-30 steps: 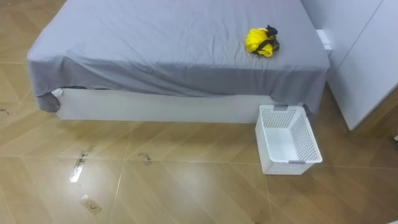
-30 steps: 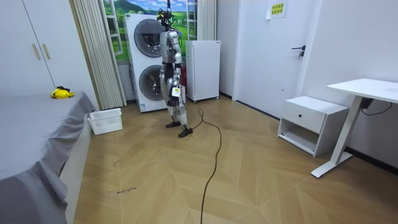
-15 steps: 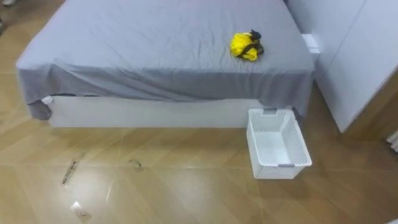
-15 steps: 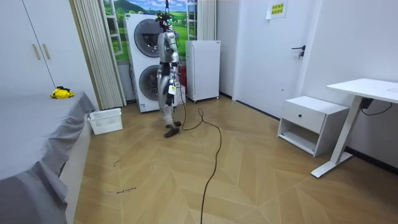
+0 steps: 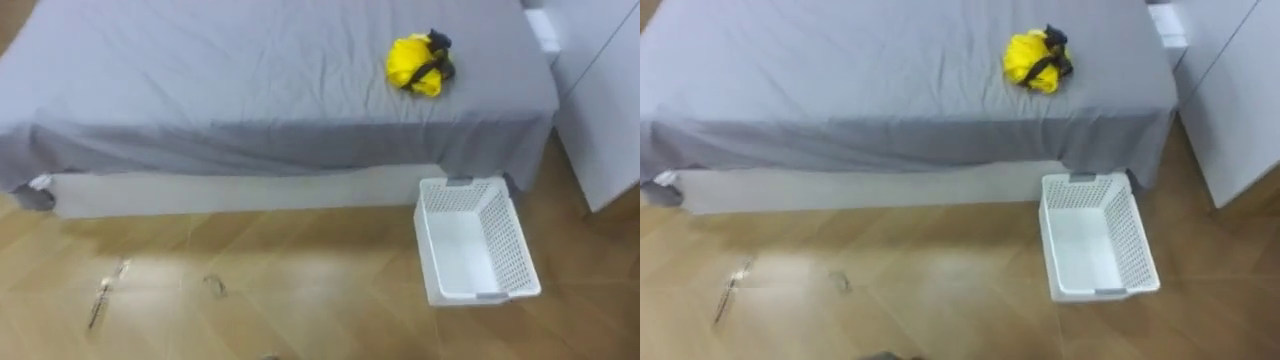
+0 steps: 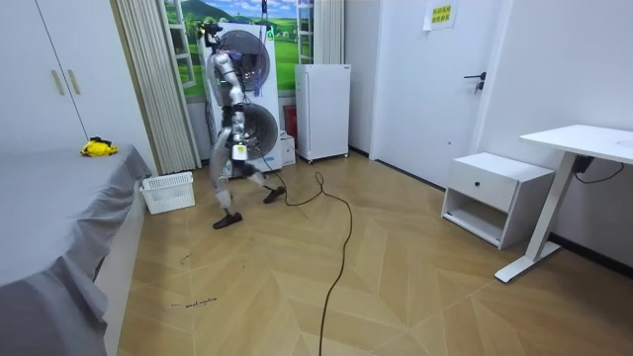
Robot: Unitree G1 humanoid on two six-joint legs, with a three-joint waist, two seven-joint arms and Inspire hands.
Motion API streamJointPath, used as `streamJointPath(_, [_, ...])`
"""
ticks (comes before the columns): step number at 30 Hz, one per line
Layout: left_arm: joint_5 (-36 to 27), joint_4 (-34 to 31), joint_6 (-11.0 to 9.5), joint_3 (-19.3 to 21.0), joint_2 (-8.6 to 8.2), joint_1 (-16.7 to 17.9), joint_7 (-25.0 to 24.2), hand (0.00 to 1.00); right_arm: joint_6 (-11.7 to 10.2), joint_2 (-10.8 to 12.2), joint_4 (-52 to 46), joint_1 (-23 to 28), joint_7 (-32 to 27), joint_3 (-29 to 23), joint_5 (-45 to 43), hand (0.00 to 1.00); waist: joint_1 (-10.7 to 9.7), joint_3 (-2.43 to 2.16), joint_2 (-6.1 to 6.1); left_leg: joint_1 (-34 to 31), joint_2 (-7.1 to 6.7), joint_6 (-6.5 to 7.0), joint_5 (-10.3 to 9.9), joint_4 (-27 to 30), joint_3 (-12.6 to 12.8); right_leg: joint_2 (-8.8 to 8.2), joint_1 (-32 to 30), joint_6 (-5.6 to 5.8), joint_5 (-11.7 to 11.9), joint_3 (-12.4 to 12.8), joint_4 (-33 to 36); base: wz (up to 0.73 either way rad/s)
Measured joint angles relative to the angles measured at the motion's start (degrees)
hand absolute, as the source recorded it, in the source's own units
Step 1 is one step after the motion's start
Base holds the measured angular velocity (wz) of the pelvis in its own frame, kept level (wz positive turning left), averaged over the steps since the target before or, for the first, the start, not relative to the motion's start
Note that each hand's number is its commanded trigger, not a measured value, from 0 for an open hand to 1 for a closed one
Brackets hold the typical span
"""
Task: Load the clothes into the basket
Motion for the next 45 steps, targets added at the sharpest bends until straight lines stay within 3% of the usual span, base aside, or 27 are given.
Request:
streamJointPath(1, [0.33,-0.04,-0.01,0.03,-0.12,-0.80,0.58,0.00,-0.04,-0.02,0.04,0.00,-0.23,-0.28,0.00,0.00,0.04,0.01,0.15,1.68,-0.63,0.26,-1.06,-0.38,-0.25,-0.57,-1.25,-0.14,4.68,-0.29,3.50,0.22])
streamJointPath(2, [1.36,-0.31,-0.15,0.17,-0.69,-1.99,1.11,0.00,-0.30,-0.17,-0.08,0.01,-0.33,-1.26,0.50,0.00,0.55,0.06,1.49,5.16,-0.78,0.40,-2.63,-2.54,-1.46,-0.52,-4.42,-1.27,7.25,-1.19,8.92,-0.15])
streamJointPath(3, [2.05,-1.00,-0.53,0.44,-1.12,-2.63,1.35,0.00,-0.83,-0.20,-0.36,-0.92,-0.32,-0.99,2.04,0.00,1.59,0.67,2.07,9.26,-0.60,-0.02,-2.74,-6.31,-2.92,0.97,-9.60,-3.39,2.49,-1.74,12.86,-0.22])
streamJointPath(5, [2.73,-1.40,-1.22,-0.39,-1.18,-3.12,1.11,0.00,-1.76,-0.01,-1.76,-1.23,-0.31,-0.53,3.38,0.00,1.05,0.61,4.23,15.35,-0.10,-0.97,-2.43,-11.23,-7.14,4.35,-16.12,-5.12,-2.80,-5.13,11.16,0.14])
streamJointPath(7, [3.44,-2.29,-1.42,-1.73,-1.00,-3.01,0.87,0.00,-2.48,0.30,-3.31,-1.69,-0.27,-0.29,4.92,0.00,-0.38,0.94,4.65,20.53,0.55,-1.54,-3.34,-14.44,-9.72,6.78,-21.28,-5.43,-3.94,-7.39,2.73,0.46])
streamJointPath(9, [3.44,-2.81,-1.43,-3.93,-0.97,-2.97,0.40,0.00,-2.78,0.66,-4.84,-1.92,-0.54,-0.26,5.49,0.00,-0.70,0.85,4.51,25.44,1.11,-2.27,-4.92,-17.12,-11.08,7.86,-25.21,-5.54,-2.41,-7.68,-10.50,0.38])
streamJointPath(11, [3.43,-2.82,-1.35,-5.81,-1.74,-2.57,-0.23,0.00,-3.32,0.80,-6.37,-1.99,-1.17,-0.37,4.43,0.00,-0.92,0.49,5.20,31.93,3.65,-4.22,-7.81,-19.46,-12.25,7.73,-27.67,-5.84,8.09,-11.02,-24.26,0.47])
streamJointPath(12, [3.41,-2.95,-1.37,-6.08,-1.75,-2.09,-0.37,0.00,-3.58,0.86,-6.85,-2.00,-1.29,-0.51,4.53,0.00,-0.80,0.22,5.66,33.56,4.37,-4.82,-8.37,-20.08,-12.48,8.07,-27.83,-6.00,10.35,-11.68,-26.87,0.29])
streamJointPath(13, [3.40,-3.22,-1.38,-6.19,-1.65,-1.07,-0.52,0.00,-4.68,1.06,-8.18,-2.01,-1.71,-0.58,4.56,0.00,-0.32,0.21,5.81,35.98,5.90,-5.98,-9.77,-20.28,-12.84,8.82,-27.99,-7.93,15.28,-12.70,-30.26,0.00])
streamJointPath(14, [3.37,-3.21,-1.39,-6.10,-1.45,-0.01,-0.56,0.00,-5.18,1.33,-11.13,-2.02,-2.62,-0.71,4.39,0.00,0.19,-0.08,5.84,37.26,7.20,-7.50,-11.11,-19.52,-13.02,9.78,-28.08,-10.48,18.17,-13.23,-29.12,-0.09])
streamJointPath(15, [3.36,-3.18,-1.39,-6.08,-1.50,0.51,-0.62,0.00,-5.41,1.30,-12.75,-2.33,-2.94,-0.94,4.34,0.00,0.23,-0.30,5.99,37.73,7.79,-8.87,-11.84,-18.90,-12.71,10.25,-28.11,-11.22,18.31,-13.78,-27.07,-0.19])
streamJointPath(16, [3.17,-2.97,-1.38,-6.08,-1.81,1.69,-1.13,0.00,-6.27,1.19,-15.34,-3.57,-3.58,-1.65,4.15,0.00,0.23,0.24,7.82,38.65,9.97,-10.55,-12.47,-17.36,-12.12,11.26,-28.38,-12.58,14.64,-15.28,-21.69,-0.09])
streamJointPath(18, [2.64,-2.91,-1.68,-4.26,-1.69,1.91,-1.12,0.00,-5.49,2.26,-17.51,1.10,-7.44,-2.89,4.15,0.00,0.04,0.91,7.15,40.79,10.85,-14.14,-8.31,-15.37,-11.99,10.68,-28.57,-14.23,8.22,-16.04,-12.53,-0.08])
streamJointPath(19, [2.80,-2.91,-1.67,-4.18,-1.81,2.21,-1.07,0.00,-5.11,1.56,-17.84,2.30,-7.49,-3.41,4.17,0.00,-0.33,1.29,7.00,41.60,10.54,-14.36,-6.76,-14.03,-12.17,9.84,-28.99,-14.83,7.43,-16.77,-8.93,-0.47])
streamJointPath(20, [3.21,-3.12,-1.93,-3.95,-2.18,2.94,-1.12,0.00,-4.27,-0.33,-18.23,3.08,-7.62,-3.20,3.97,0.00,-1.09,2.35,6.46,42.25,10.78,-14.22,-4.46,-8.09,-11.79,9.63,-30.43,-13.46,5.30,-18.13,-4.30,-1.14])
streamJointPath(21, [3.17,-3.39,-2.56,-3.67,-1.58,4.48,-1.22,0.00,-3.54,-1.17,-20.24,3.09,-8.36,-2.68,3.49,0.00,0.12,1.25,7.40,38.91,11.31,-14.86,-3.22,1.17,-9.27,11.84,-29.08,-15.61,3.85,-17.54,-9.94,-1.37])
streamJointPath(22, [3.10,-3.10,-2.55,-3.65,-1.57,4.15,-1.16,0.00,-3.51,-1.38,-21.22,2.42,-8.71,-2.53,3.23,0.00,0.95,1.35,8.71,37.15,11.98,-14.98,-2.53,6.26,-8.88,12.75,-28.92,-16.26,2.70,-18.07,-9.34,-1.42])
streamJointPath(23, [2.88,-3.05,-2.78,-3.57,-0.87,3.81,-1.05,0.00,-2.50,-1.18,-21.98,0.27,-10.14,-2.48,3.01,0.00,1.06,1.35,8.89,32.80,12.37,-14.52,0.47,14.70,-8.97,13.14,-28.62,-17.12,1.12,-18.53,-9.13,-0.73])
streamJointPath(24, [2.77,-3.25,-3.08,-3.64,0.05,2.86,-0.70,0.00,-1.54,0.14,-21.62,0.12,-12.39,-2.36,2.94,0.00,0.70,1.77,7.64,28.77,12.53,-14.31,0.15,19.32,-9.09,12.24,-26.54,-16.99,0.84,-19.23,-10.95,-0.35])
streamJointPath(27, [1.34,-3.33,-3.69,-4.24,-0.24,2.90,0.22,0.00,0.61,0.11,-21.43,0.74,-14.11,-2.27,2.80,0.00,-0.30,2.09,6.56,22.94,12.45,-12.89,-1.45,19.82,-8.62,10.72,-20.77,-15.52,2.16,-19.78,-17.35,0.10])
streamJointPath(30, [1.17,-3.93,-2.43,-5.38,-0.87,4.03,0.18,0.00,2.60,0.04,-22.38,0.69,-18.28,-2.24,2.85,0.00,0.03,1.93,6.29,16.26,12.21,-12.26,-4.59,12.37,-8.65,9.08,-17.18,-14.36,3.62,-20.93,-22.97,-0.11])
streamJointPath(31, [1.19,-4.84,-2.32,-5.55,-0.88,4.74,0.18,0.00,2.83,0.01,-23.04,0.64,-19.47,-2.25,2.89,0.00,0.08,1.97,6.16,14.50,11.32,-11.49,-5.41,6.98,-8.58,8.04,-17.08,-13.61,3.56,-21.48,-23.32,-0.13])
streamJointPath(33, [1.19,-4.87,-2.32,-5.52,-0.88,4.87,0.20,0.00,4.09,-0.46,-24.12,0.58,-21.27,-1.96,2.88,0.00,0.32,1.83,6.07,14.32,9.90,-11.16,-5.06,-3.39,-8.77,7.26,-17.45,-12.49,3.64,-21.19,-23.33,-0.12])
streamJointPath(34, [1.15,-4.91,-2.35,-5.49,-0.81,5.25,0.19,0.00,5.16,-0.60,-25.28,0.54,-22.46,-1.94,2.84,0.00,0.41,1.62,5.96,14.81,8.82,-9.87,-2.52,-8.89,-8.70,7.16,-17.89,-11.82,4.03,-20.43,-23.21,-0.30])
streamJointPath(35, [1.09,-4.92,-2.52,-5.38,-0.76,6.02,0.33,0.00,5.81,-0.54,-26.56,0.56,-23.53,-1.42,2.83,0.00,0.84,1.25,5.88,15.99,8.20,-9.73,-1.22,-11.83,-8.80,6.80,-17.86,-11.43,4.51,-19.60,-23.50,-0.30])
streamJointPath(41, [1.14,-4.94,-2.67,-5.46,-0.81,6.47,0.34,0.00,6.17,-0.53,-28.68,0.44,-28.10,-0.05,2.81,0.00,0.15,0.82,5.79,17.32,6.80,-8.96,0.30,-16.00,-8.94,7.12,-17.80,-10.42,6.07,-17.18,-25.38,-0.05])
streamJointPath(45, [1.08,-4.94,-2.43,-5.53,-0.80,5.30,0.17,0.00,6.13,-0.75,-32.17,-0.61,-31.11,0.12,2.58,0.00,0.01,1.02,5.49,16.94,6.71,-8.82,0.43,-16.28,-9.09,7.08,-18.28,-9.31,5.80,-17.05,-25.24,0.00])
